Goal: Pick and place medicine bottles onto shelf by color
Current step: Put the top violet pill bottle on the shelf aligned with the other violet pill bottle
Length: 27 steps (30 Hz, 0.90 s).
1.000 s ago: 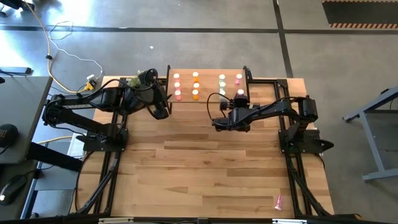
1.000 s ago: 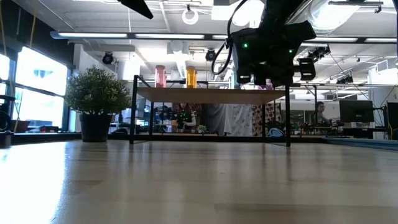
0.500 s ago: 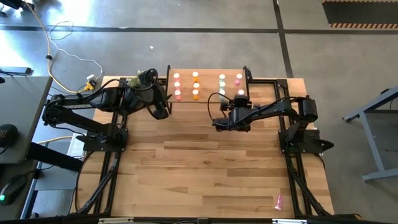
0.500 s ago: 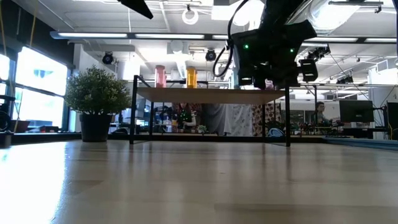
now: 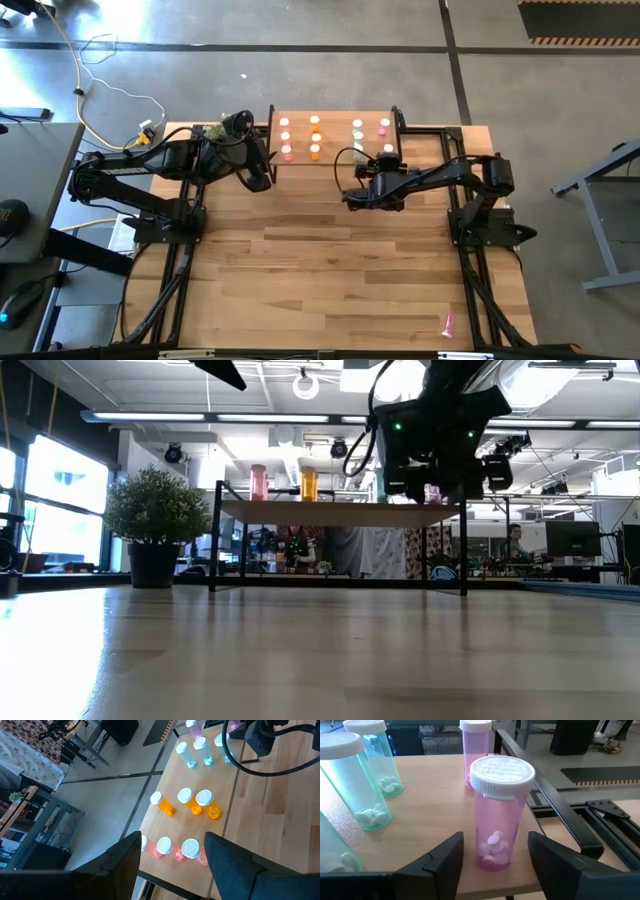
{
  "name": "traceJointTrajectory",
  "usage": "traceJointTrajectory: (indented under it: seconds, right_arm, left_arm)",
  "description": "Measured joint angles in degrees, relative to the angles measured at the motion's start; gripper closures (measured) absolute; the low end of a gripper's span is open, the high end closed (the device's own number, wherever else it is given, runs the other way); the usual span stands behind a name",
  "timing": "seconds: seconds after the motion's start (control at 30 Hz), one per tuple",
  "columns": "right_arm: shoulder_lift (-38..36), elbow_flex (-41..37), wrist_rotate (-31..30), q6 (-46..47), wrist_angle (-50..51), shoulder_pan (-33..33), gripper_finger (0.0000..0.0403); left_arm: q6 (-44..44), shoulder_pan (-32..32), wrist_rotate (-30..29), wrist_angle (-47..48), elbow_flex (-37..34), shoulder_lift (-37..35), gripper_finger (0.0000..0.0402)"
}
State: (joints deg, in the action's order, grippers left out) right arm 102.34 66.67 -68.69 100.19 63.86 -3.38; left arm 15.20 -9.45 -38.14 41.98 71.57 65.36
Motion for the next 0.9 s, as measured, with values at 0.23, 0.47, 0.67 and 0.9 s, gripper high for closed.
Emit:
traceJointTrajectory:
  seconds: [0.23,0.47,0.67,0.9]
  right_arm:
    - [-0.3,0.0,0.3,0.0,0.5,0.0,0.0182]
    - [-0.3,0.0,0.2,0.0,0.8,0.0,0.0183]
    - [-0.3,0.0,0.2,0.0,0.9,0.0,0.0183]
    - [-1.9,0.0,0.1,-0.2,1.6,0.2,0.0183]
  left_arm:
    - [0.0,0.0,0.0,0.0,0.0,0.0,0.0195]
    - [0.0,0.0,0.0,0.2,0.0,0.0,0.0195]
    - [0.0,0.0,0.0,0.2,0.0,0.0,0.0195]
    - [0.0,0.0,0.0,0.2,0.0,0.0,0.0195]
